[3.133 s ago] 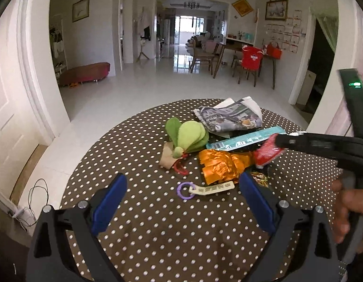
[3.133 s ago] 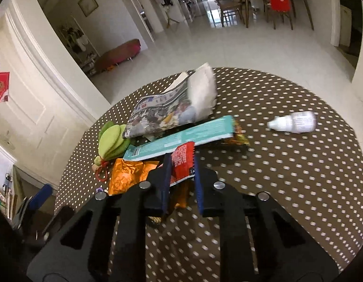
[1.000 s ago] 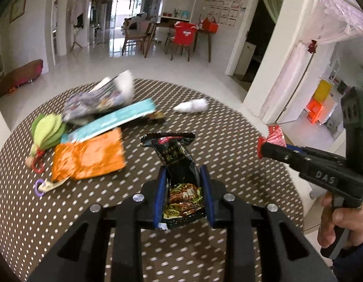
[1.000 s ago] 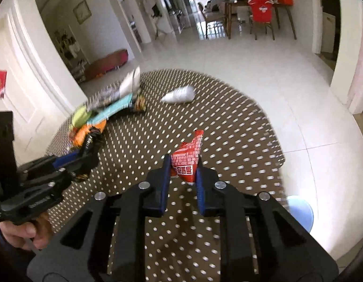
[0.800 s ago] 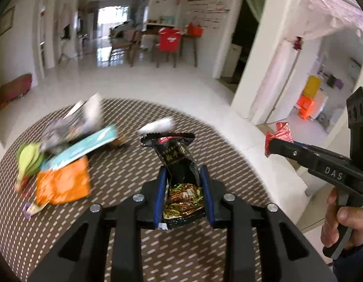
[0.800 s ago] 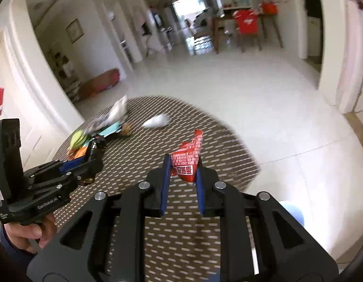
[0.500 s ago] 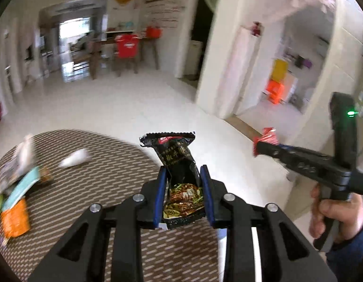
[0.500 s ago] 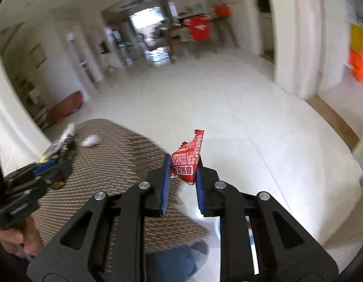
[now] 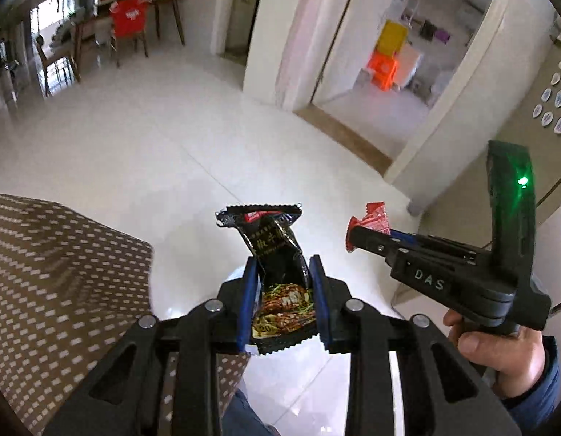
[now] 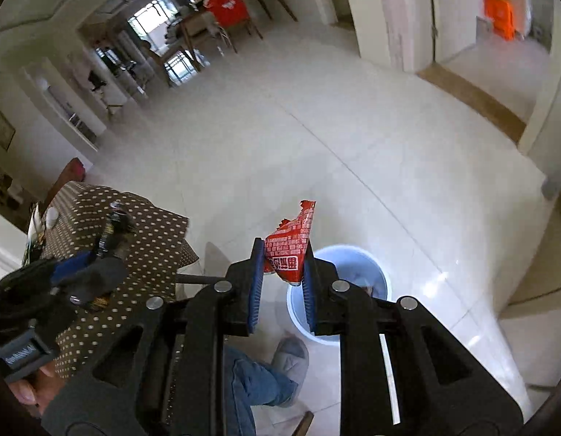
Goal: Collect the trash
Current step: 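Carry both wrappers over the blue bucket and open both grippers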
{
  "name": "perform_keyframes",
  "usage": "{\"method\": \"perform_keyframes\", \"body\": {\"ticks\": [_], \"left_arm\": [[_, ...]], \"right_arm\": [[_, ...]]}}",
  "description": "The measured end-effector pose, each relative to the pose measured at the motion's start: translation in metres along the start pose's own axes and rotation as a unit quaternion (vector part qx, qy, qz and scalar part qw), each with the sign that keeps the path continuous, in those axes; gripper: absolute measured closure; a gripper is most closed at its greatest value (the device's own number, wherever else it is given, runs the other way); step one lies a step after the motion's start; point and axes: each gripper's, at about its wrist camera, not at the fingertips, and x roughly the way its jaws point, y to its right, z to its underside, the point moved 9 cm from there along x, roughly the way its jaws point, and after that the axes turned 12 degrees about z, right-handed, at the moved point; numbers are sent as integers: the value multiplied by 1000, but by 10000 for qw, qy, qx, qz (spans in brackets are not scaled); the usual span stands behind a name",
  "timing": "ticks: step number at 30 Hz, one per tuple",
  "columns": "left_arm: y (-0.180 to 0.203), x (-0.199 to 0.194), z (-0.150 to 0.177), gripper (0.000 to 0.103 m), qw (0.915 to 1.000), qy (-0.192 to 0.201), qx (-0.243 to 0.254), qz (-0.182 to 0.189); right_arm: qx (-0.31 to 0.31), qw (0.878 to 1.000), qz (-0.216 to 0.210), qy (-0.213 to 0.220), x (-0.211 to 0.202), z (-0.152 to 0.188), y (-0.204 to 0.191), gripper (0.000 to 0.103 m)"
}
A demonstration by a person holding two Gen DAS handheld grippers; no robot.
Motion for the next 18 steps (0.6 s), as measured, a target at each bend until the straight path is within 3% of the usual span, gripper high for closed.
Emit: {"method": "perform_keyframes", "body": {"ticks": [4,5,6,7,8,12,18], "left_arm": [[-1,40,-6,73,9993,-347,-98,113],[-2,45,-6,66,9990,-414,-83,139],[-2,54,-5,54,9984,-561,-42,95],[-6,56,-6,26,9983,-568,-33,-81],[-12,54,-8,11,9983,-487,-24,-306],[-16,44,-13,9,9989,-311,-32,-353],[-25,12,-10,9,9986,-35,-162,-511]], "right_arm": [[243,9991,-173,-308,20,1,14,81],[410,9980,-247,-404,26,2,21,78],[561,9970,-280,-446,29,3,26,49],[674,9964,-275,-429,29,1,29,22],[830,9953,-298,-413,30,2,36,16],[1073,9928,-191,-496,34,7,51,6],[1069,9935,103,-385,24,10,49,6]]}}
